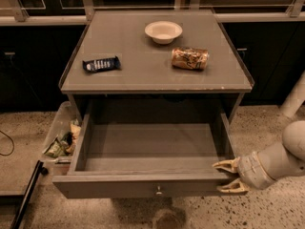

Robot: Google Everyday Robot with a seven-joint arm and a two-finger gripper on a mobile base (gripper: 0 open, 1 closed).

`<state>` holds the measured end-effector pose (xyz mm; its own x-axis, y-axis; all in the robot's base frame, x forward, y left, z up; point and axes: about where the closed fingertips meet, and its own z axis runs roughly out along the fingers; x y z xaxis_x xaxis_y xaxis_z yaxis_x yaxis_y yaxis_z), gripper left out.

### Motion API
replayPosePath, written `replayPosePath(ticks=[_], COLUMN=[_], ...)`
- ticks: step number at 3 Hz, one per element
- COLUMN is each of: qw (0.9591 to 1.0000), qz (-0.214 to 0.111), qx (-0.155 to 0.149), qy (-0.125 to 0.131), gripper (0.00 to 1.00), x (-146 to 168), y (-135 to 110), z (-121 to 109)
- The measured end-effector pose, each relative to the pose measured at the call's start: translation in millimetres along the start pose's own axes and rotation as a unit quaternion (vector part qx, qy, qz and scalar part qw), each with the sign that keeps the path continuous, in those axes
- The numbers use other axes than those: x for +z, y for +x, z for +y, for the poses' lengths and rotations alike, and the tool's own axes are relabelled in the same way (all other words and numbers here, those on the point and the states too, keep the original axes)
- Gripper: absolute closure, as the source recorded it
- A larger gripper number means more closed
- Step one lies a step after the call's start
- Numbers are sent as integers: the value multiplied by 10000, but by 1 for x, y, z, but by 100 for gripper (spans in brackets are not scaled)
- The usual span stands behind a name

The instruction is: Open top drawer

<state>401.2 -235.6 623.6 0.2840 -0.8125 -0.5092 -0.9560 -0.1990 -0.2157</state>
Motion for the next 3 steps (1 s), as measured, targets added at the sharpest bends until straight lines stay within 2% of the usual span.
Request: replayPosePath(ticks=[1,2,3], qw=[10000,10000,10000], qz=[0,0,0], qx=[0,0,0], qy=[0,0,-1], gripper=[100,81,58], x=[-1,-1,-1], y=[-2,-2,-2], z=[2,2,2])
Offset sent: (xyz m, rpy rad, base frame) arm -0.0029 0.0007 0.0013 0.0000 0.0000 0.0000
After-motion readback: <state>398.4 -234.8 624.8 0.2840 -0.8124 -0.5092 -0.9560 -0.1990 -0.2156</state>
